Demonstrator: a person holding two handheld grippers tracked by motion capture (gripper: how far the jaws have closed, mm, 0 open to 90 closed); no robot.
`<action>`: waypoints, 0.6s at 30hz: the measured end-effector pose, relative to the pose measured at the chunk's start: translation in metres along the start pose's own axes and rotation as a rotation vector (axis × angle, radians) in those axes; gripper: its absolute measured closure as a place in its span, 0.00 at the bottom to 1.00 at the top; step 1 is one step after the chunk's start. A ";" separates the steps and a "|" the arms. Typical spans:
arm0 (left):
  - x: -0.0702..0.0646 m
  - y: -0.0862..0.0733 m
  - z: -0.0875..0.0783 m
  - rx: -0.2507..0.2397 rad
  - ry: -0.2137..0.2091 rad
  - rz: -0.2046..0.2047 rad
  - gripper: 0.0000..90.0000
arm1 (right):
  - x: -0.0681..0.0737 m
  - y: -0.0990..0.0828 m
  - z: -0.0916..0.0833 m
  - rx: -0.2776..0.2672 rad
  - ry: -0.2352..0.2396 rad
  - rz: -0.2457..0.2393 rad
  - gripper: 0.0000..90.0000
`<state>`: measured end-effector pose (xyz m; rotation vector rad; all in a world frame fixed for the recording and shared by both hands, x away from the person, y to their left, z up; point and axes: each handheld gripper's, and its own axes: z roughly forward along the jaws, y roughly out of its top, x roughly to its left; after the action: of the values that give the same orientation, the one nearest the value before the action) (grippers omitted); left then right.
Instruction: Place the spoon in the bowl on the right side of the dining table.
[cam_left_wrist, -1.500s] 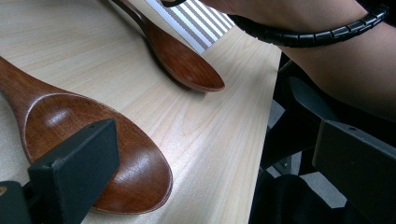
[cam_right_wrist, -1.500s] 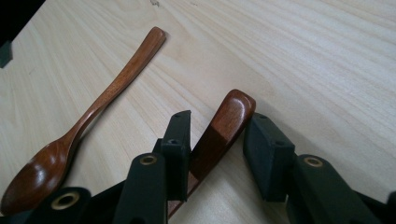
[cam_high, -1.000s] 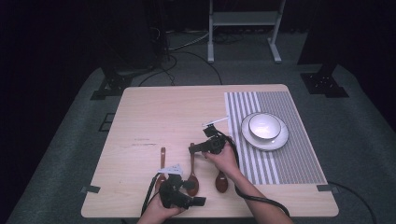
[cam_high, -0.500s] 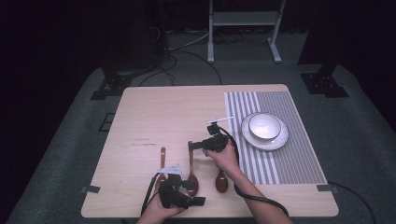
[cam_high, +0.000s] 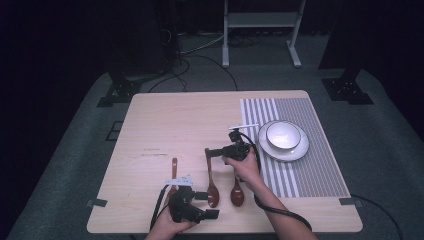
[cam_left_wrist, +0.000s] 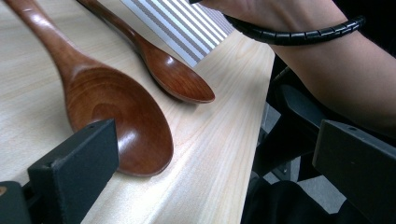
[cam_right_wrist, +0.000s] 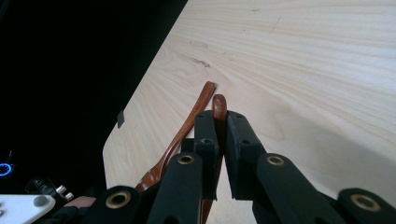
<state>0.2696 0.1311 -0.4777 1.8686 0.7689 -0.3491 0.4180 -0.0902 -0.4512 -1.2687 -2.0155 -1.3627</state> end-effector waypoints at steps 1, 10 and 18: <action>0.000 0.000 -0.001 -0.003 0.001 0.000 0.00 | -0.001 0.000 -0.003 -0.008 0.002 0.002 0.93; 0.003 0.001 -0.006 -0.023 0.020 -0.008 0.00 | -0.008 0.007 -0.031 -0.082 -0.017 0.038 0.93; 0.004 0.000 -0.006 -0.015 0.022 -0.013 0.00 | -0.012 0.015 -0.059 -0.144 -0.066 0.051 0.93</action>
<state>0.2720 0.1379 -0.4782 1.8571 0.7968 -0.3302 0.4276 -0.1457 -0.4257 -1.4345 -1.9436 -1.4831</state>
